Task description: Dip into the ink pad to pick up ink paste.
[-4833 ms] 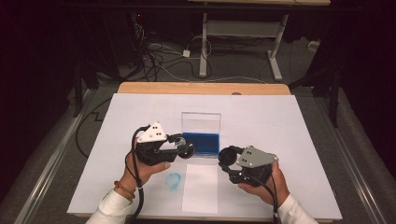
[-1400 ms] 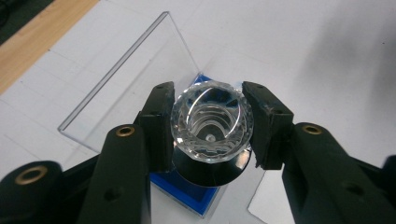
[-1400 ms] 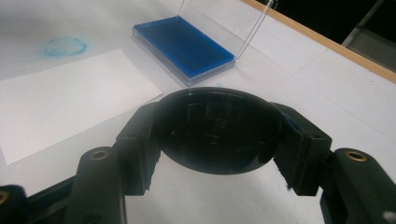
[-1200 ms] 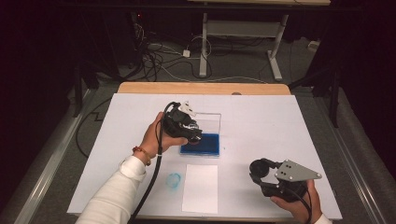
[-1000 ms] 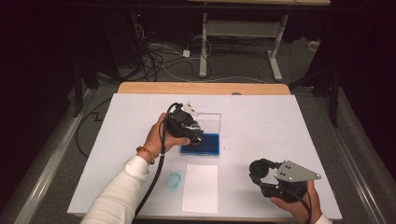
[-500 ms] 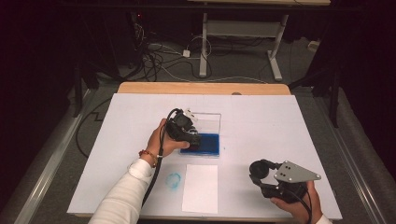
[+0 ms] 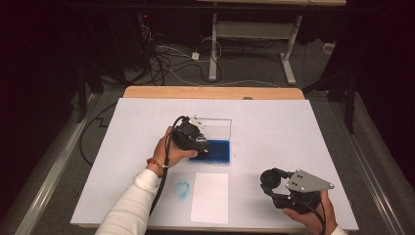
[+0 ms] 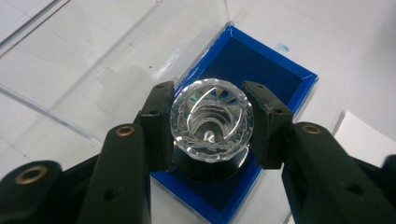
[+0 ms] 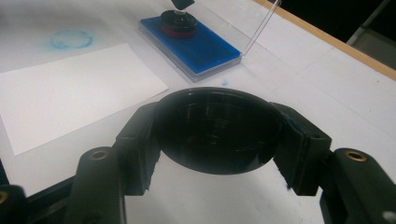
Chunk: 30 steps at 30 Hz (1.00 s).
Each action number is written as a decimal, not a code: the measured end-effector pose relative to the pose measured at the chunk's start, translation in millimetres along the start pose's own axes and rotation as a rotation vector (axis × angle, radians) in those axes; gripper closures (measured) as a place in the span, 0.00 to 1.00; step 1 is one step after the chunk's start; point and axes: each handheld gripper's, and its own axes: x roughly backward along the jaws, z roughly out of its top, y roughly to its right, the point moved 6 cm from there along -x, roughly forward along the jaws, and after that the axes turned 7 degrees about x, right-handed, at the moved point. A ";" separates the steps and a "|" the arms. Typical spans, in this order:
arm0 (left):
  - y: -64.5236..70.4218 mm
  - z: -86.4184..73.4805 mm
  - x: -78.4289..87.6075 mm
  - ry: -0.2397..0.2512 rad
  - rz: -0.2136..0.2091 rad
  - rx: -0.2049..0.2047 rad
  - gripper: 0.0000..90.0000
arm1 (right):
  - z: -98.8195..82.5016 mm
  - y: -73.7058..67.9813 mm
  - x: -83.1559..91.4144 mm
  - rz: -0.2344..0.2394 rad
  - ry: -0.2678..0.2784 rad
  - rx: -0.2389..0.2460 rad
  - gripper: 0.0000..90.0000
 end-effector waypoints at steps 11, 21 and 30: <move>-5.4 -2.0 0.0 0.021 -0.042 0.048 0.61 | 0.6 -1.8 -1.2 0.003 -0.004 0.006 0.42; -7.4 -5.4 -0.7 0.064 -0.068 0.077 0.61 | -1.0 -0.3 0.1 -0.008 -0.007 0.003 0.42; -2.1 -6.1 -1.1 0.065 -0.035 0.048 0.61 | -0.8 -1.0 -1.0 -0.006 -0.010 0.004 0.42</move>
